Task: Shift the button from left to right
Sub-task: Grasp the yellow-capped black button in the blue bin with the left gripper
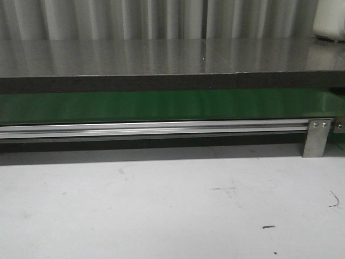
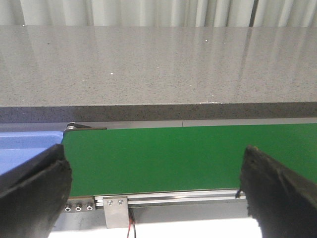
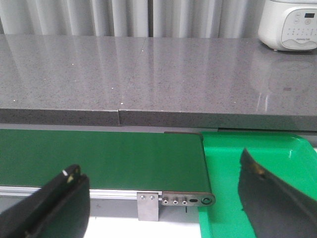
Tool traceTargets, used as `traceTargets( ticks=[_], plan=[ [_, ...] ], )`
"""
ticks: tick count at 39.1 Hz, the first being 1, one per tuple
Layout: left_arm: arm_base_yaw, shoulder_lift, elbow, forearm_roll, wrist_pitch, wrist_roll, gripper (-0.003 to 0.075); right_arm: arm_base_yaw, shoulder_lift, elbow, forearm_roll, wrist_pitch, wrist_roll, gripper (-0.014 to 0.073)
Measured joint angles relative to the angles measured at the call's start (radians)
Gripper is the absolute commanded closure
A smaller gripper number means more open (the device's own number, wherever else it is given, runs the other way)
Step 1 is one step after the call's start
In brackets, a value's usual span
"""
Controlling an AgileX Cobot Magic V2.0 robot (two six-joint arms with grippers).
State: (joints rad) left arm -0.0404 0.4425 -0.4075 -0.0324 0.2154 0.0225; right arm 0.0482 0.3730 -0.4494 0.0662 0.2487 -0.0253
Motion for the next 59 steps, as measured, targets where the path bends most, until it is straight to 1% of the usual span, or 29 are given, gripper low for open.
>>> traceTargets(
  ticks=[5, 10, 14, 17, 23, 28, 32, 37, 44, 52, 59],
  plan=[
    [0.0, 0.0, 0.0, 0.0, 0.0, 0.0, 0.0104, 0.0, 0.0, 0.0, 0.0, 0.0, 0.0, -0.0049],
    [0.0, 0.006, 0.0, 0.0, -0.034, 0.0, 0.0104, 0.0, 0.0, 0.0, 0.0, 0.0, 0.0, -0.0049],
    [0.0, 0.052, -0.029, 0.0, -0.047, 0.0, 0.0104, 0.0, 0.0, 0.0, 0.0, 0.0, 0.0, -0.0049],
    [0.0, 0.128, -0.086, 0.0, -0.051, 0.0, 0.0104, 0.0, 0.0, 0.0, 0.0, 0.0, 0.0, -0.0049],
    [0.0, 0.345, -0.231, -0.019, -0.048, 0.0, 0.0104, 0.0, 0.0, 0.0, 0.0, 0.0, 0.0, -0.0049],
    [0.004, 0.536, -0.373, -0.042, 0.008, 0.0, 0.0104, 0.0, 0.0, 0.0, 0.0, 0.0, 0.0, -0.0049],
    [0.034, 0.675, -0.488, -0.058, 0.068, 0.0, 0.0104, 0.0, 0.0, 0.0, 0.0, 0.0, 0.002, -0.0049],
    [0.119, 0.829, -0.623, -0.069, 0.133, 0.0, 0.0104, 0.0, 0.0, 0.0, 0.0, 0.0, 0.002, -0.0049],
    [0.282, 0.982, -0.758, -0.07, 0.198, 0.007, 0.0104, 0.0, 0.0, 0.0, 0.0, 0.0, 0.002, -0.0049],
    [0.458, 1.112, -0.854, -0.07, 0.251, 0.023, 0.0104, 0.0, 0.0, 0.0, 0.0, 0.0, 0.002, -0.0049],
    [0.573, 1.23, -0.926, -0.07, 0.333, 0.094, 0.0104, 0.0, 0.0, 0.0, 0.0, 0.0, 0.002, -0.0049]
  ],
)
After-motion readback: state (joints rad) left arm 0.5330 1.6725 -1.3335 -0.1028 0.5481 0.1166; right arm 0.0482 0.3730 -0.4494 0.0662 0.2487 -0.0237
